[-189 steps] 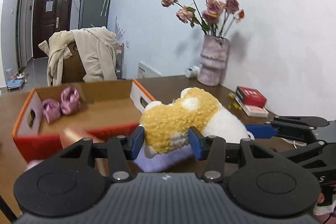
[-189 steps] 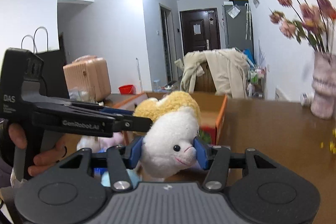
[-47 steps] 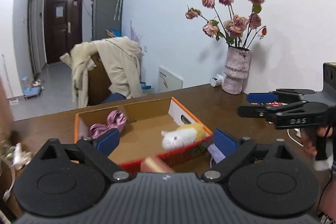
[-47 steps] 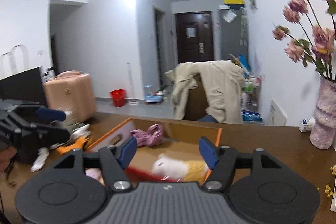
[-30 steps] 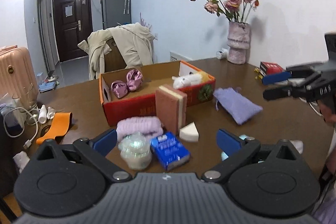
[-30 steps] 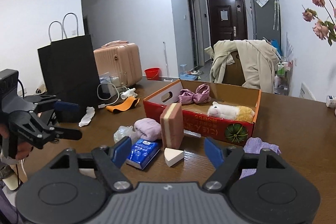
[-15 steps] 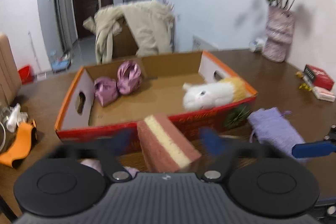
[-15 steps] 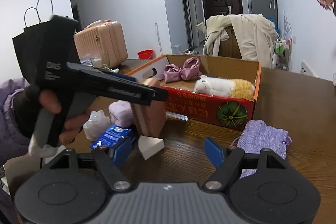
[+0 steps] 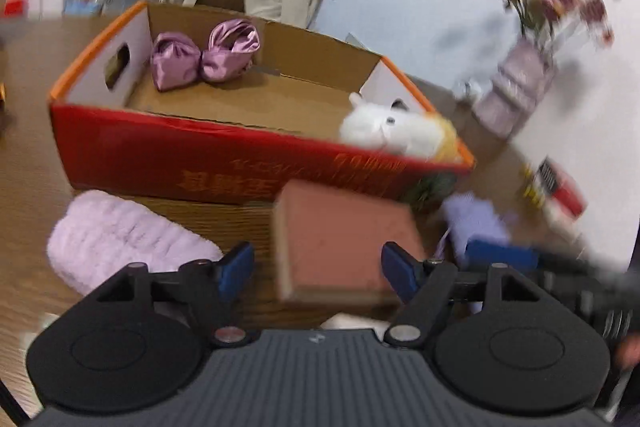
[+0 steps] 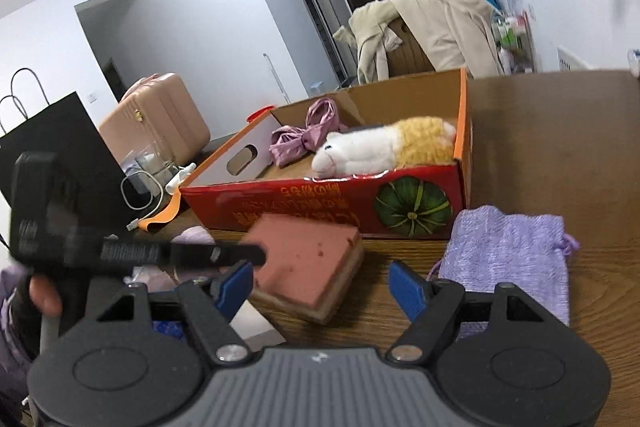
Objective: Organize soft objects
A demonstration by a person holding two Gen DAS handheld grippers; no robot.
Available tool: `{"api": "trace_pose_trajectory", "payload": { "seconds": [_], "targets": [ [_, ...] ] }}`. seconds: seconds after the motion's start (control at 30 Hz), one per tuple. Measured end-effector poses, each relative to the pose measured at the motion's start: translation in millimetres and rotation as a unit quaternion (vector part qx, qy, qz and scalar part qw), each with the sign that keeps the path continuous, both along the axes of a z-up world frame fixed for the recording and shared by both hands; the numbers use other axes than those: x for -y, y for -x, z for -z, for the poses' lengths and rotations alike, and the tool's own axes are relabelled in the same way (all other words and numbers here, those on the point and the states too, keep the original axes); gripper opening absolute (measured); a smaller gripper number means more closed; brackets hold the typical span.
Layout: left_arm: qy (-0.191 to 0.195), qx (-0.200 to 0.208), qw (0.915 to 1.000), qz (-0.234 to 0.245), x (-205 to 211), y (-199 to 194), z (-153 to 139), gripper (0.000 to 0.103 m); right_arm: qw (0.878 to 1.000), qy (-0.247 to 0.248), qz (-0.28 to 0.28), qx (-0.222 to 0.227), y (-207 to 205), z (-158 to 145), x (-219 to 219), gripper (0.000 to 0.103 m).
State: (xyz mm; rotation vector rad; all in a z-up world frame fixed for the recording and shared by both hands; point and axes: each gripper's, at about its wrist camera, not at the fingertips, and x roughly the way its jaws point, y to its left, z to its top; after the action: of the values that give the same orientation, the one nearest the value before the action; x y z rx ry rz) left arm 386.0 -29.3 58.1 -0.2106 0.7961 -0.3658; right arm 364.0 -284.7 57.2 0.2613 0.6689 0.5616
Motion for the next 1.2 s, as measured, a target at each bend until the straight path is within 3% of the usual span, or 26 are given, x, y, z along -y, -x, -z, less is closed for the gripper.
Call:
{"api": "trace_pose_trajectory", "payload": {
  "seconds": [0.1, 0.27, 0.3, 0.33, 0.5, 0.6, 0.9, 1.07, 1.2],
  "targets": [
    [-0.009, 0.002, 0.9996, 0.025, -3.0, 0.7, 0.3, 0.064, 1.0, -0.009, -0.005, -0.019, -13.1, 7.9, -8.4, 0.064],
    [0.016, -0.013, 0.9997, 0.01, -7.2, -20.6, 4.7, 0.053, 0.998, -0.02, 0.002, -0.055, -36.5, 21.5, -21.7, 0.05],
    [0.021, -0.013, 0.9996, 0.012, -7.5, -23.7, 6.5, 0.049, 0.998, -0.022, 0.004, -0.062, -39.6, 23.7, -22.8, 0.045],
    [0.024, -0.015, 0.9995, 0.017, -6.8, -25.9, 8.1, 0.039, 0.998, -0.022, 0.004, -0.065, -41.1, 25.0, -23.4, 0.044],
    [0.023, 0.003, 0.9993, 0.028, -3.7, -17.2, 1.3, 0.036, 0.998, -0.02, 0.014, -0.059, -32.9, 18.6, -22.6, 0.036],
    [0.03, 0.021, 0.9988, 0.033, -4.6, -1.3, -17.1, 0.036, 0.999, -0.024, 0.014, -0.043, -16.6, 0.2, -19.3, 0.034],
    [0.049, 0.121, 0.9911, 0.024, -20.7, 47.5, -95.0, 0.035, 0.998, -0.01, -0.002, 0.067, 31.7, -79.5, -28.1, 0.033],
    [0.065, 0.135, 0.9887, -0.003, -27.4, 30.7, -116.3, 0.035, 0.996, -0.014, 0.005, 0.088, 12.7, -111.0, -35.4, 0.031],
    [0.08, 0.132, 0.988, -0.011, -24.7, -11.2, -125.6, 0.035, 0.995, -0.005, 0.021, 0.096, -25.3, -125.5, -38.4, 0.03]
  ]
}}
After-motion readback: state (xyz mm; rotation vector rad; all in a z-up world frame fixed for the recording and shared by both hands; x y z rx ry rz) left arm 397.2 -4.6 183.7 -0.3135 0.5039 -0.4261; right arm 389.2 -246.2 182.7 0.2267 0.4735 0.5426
